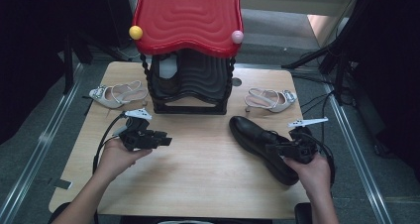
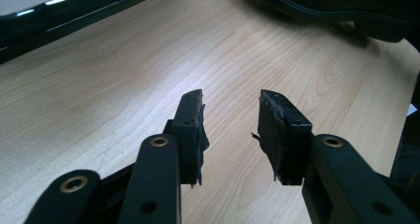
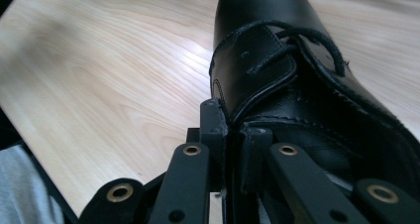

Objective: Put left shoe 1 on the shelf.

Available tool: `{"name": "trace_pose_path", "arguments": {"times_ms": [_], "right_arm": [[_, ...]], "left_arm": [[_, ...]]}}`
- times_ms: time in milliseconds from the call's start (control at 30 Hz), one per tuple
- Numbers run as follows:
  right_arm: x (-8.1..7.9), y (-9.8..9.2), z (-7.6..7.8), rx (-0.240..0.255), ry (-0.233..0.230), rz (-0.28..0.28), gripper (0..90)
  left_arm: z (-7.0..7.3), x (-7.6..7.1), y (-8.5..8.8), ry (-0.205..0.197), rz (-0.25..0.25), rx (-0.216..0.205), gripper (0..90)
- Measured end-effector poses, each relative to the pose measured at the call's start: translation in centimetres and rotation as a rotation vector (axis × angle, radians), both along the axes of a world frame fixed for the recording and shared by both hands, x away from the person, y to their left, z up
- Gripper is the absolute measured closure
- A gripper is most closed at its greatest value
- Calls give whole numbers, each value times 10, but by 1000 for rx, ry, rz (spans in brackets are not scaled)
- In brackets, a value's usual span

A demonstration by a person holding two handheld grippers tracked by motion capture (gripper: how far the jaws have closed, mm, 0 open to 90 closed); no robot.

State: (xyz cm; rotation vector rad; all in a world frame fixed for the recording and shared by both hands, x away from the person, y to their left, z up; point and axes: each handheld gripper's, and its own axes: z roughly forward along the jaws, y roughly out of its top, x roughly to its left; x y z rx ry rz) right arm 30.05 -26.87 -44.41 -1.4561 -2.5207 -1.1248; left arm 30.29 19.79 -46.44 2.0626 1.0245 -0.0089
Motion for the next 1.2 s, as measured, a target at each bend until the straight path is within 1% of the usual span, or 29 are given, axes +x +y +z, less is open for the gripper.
{"name": "trace_pose_path", "arguments": {"times_ms": [67,100,133,167,233,367,400,433,467,533,567,667,700,733,767,833,867,933,967,1033,1133,1200], "right_arm": [[-1,10,2,-2,-18,19,841],[-1,15,1,-5,-25,31,842],[-1,21,0,-6,-23,33,842],[0,26,-1,-13,-29,45,842],[1,39,-2,-21,-25,72,842],[2,57,-2,-1,-18,110,842],[2,60,-2,-6,-21,112,842],[3,65,-2,-4,-23,122,843],[3,70,-2,-6,-26,128,843],[4,80,-3,-18,-27,151,843],[5,86,-4,-17,-25,158,843],[7,101,-6,-15,-23,171,842],[8,106,-7,-16,-33,180,843],[8,111,-7,-16,-25,184,843],[9,117,-8,-19,-33,193,842],[9,126,-10,-24,-30,199,842],[9,131,-10,-25,-37,194,842],[10,140,-12,-19,-42,203,842],[10,145,-14,-16,-37,209,843],[9,154,-17,-27,-45,219,843],[8,163,-21,-25,-42,216,840],[9,165,-22,-18,-37,209,830]], "left_arm": [[0,0,0,5,-5,-4,663],[-1,-1,-1,-3,-3,-7,678],[-1,-1,-1,0,-7,-10,705],[-1,-1,-2,2,-8,-4,718],[-2,-1,-3,3,-14,-1,746],[-4,-1,-6,2,-19,6,772],[-5,-1,-6,8,-22,0,775],[-6,0,-7,9,-20,3,776],[-7,0,-7,14,-25,-2,776],[-9,0,-8,22,-20,-25,777],[-9,0,-7,20,-20,-25,780],[-9,0,-7,11,-17,-23,792],[-9,0,-7,10,-15,-20,793],[-10,0,-9,6,-15,-13,793],[-11,0,-9,8,-17,-12,795],[-12,0,-12,5,-19,5,798],[-13,-1,-13,4,-21,12,799],[-15,0,-14,4,-21,17,802],[-15,0,-15,3,-20,23,803],[-16,0,-16,3,-19,26,804],[-17,1,-16,-3,-17,31,804],[-19,2,-18,-7,-12,33,806]]}}
